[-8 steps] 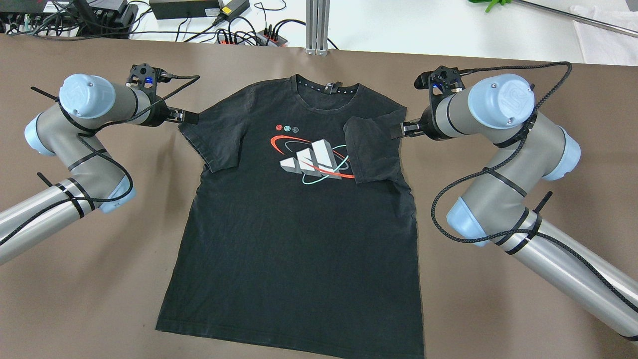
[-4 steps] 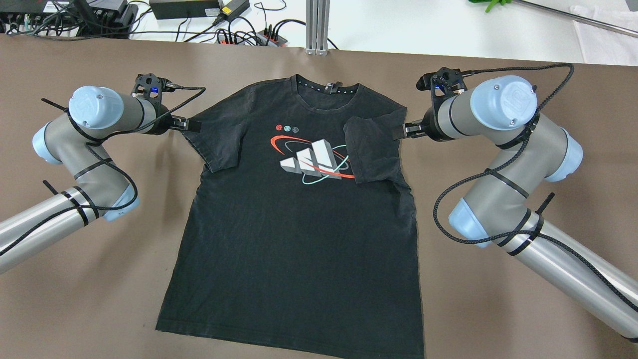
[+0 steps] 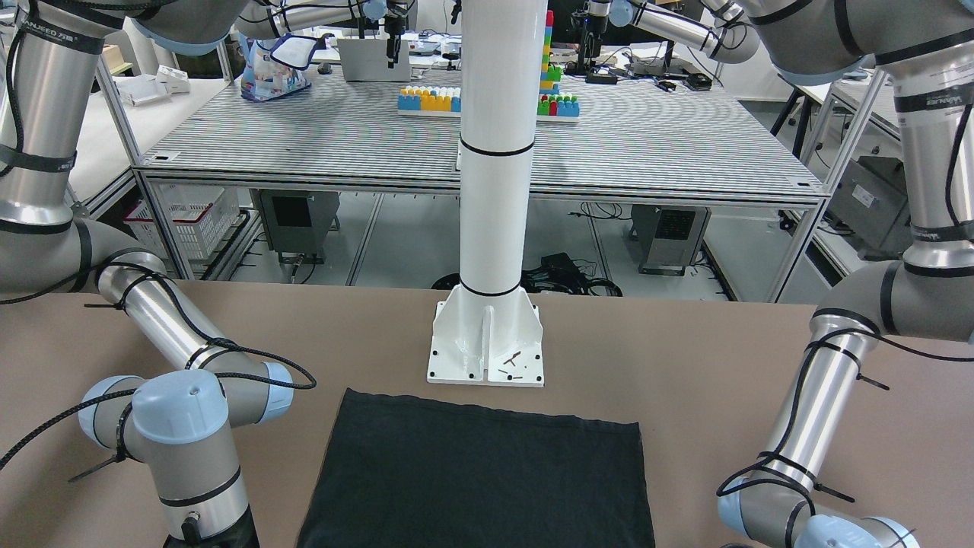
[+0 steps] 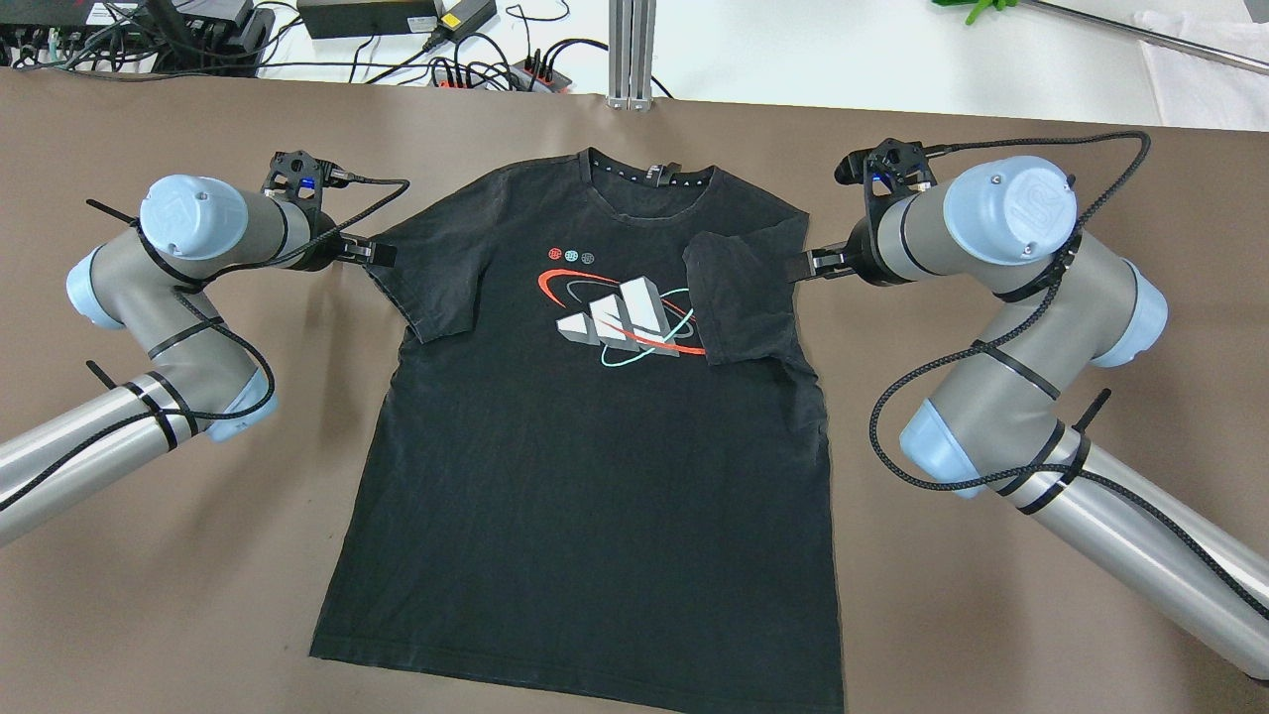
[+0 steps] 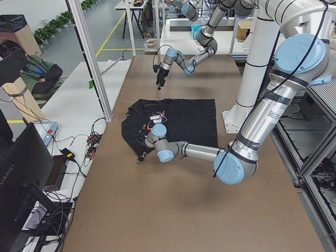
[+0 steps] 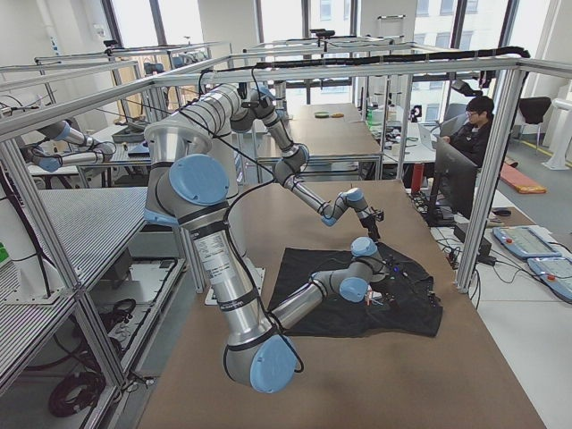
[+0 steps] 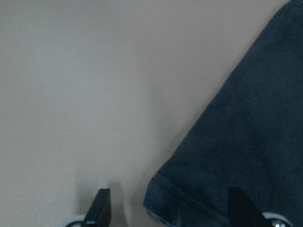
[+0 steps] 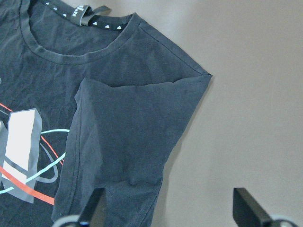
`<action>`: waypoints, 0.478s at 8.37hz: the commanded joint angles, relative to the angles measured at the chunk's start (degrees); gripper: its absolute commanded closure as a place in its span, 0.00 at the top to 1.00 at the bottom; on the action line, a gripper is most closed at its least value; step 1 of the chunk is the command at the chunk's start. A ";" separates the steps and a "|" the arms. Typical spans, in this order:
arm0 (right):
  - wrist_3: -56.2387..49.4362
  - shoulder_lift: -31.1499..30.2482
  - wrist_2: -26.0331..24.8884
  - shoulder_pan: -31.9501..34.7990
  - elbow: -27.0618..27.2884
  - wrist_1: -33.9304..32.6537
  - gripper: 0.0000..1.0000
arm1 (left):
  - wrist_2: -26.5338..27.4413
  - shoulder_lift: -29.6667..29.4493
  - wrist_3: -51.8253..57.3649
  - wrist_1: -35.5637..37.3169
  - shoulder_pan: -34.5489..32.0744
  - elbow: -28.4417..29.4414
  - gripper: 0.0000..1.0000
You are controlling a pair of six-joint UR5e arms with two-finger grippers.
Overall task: Fold clothes
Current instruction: 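Grasp the sleeve nearest the left gripper and fold it inward over the shirt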
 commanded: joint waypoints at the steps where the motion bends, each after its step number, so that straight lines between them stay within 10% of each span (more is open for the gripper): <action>1: 0.00 -0.21 -0.05 0.00 0.16 0.05 0.94 | -0.02 -0.04 0.13 0.00 0.01 0.06 0.38; 3: 0.00 -0.56 -0.05 0.00 0.16 0.14 0.94 | -0.02 -0.39 0.04 0.00 0.01 -0.03 0.00; 4: 0.00 -0.56 -0.05 0.00 0.16 0.14 0.94 | -0.19 -0.65 -0.22 0.00 0.01 -0.46 0.00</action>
